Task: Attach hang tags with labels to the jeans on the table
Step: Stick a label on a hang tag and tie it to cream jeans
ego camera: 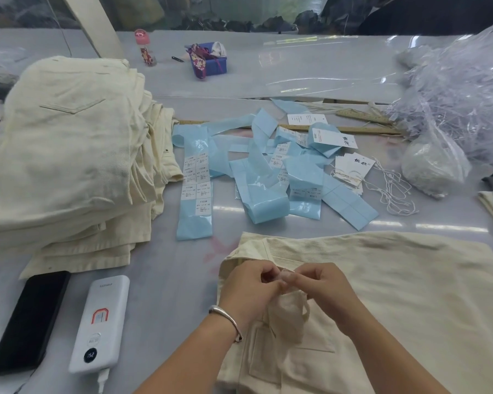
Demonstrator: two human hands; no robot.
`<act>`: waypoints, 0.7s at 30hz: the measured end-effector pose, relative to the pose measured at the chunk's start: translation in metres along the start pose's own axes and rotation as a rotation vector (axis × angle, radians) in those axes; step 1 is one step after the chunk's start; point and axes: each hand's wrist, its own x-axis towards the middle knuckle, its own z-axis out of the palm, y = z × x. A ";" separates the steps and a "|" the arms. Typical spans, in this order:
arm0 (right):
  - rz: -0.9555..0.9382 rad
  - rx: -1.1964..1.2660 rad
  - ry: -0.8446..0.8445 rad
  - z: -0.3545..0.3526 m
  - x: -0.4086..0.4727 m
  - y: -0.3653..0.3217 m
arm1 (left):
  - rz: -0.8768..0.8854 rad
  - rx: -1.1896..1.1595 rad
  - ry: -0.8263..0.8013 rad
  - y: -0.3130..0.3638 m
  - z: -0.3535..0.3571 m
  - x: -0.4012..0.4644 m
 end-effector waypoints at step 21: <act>-0.211 0.283 -0.068 0.002 -0.014 -0.009 | 0.011 -0.300 -0.275 0.039 -0.033 0.005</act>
